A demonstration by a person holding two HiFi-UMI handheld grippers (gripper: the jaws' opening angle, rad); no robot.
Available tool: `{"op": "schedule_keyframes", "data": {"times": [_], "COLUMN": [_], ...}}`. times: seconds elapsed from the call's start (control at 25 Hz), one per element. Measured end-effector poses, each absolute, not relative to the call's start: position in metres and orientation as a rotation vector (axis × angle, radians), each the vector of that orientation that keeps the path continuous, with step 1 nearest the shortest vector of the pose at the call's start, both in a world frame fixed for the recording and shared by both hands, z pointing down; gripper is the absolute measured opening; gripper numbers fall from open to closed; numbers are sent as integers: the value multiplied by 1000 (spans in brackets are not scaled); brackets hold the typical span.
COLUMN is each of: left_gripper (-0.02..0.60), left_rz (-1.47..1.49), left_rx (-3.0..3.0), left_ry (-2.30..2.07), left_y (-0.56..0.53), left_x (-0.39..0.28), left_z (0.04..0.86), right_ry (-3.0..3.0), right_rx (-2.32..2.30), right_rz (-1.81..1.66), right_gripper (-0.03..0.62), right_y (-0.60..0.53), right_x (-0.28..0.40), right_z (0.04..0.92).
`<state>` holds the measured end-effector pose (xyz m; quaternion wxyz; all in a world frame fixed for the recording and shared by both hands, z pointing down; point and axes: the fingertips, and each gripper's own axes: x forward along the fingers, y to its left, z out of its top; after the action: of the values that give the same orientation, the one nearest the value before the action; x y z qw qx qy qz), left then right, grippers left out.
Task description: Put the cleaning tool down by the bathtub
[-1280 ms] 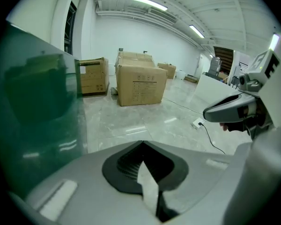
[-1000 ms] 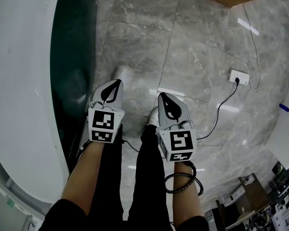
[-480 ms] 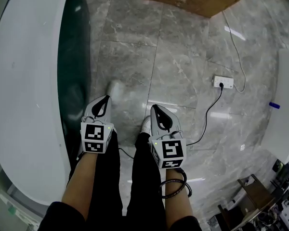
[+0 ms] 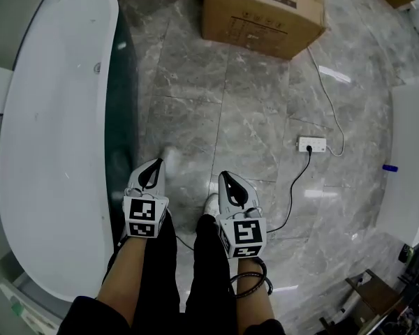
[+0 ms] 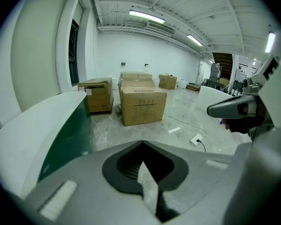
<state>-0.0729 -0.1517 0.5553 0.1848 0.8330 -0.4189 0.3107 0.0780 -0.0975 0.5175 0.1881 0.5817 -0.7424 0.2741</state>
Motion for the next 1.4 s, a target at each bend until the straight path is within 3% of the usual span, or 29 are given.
{"op": "schedule_keyframes", "data": {"times": [1.4], "left_gripper": [0], "left_rz": [656], "left_rx": [2428], "left_ry": [-1401], "left_y": [-138], "left_x": [-74], "left_z": [340], "right_ry": [-2224], "right_rx": [1787], "right_rz": [536], "right_gripper": [23], "right_y": [-105], "right_x": [109], "right_z": [308]}}
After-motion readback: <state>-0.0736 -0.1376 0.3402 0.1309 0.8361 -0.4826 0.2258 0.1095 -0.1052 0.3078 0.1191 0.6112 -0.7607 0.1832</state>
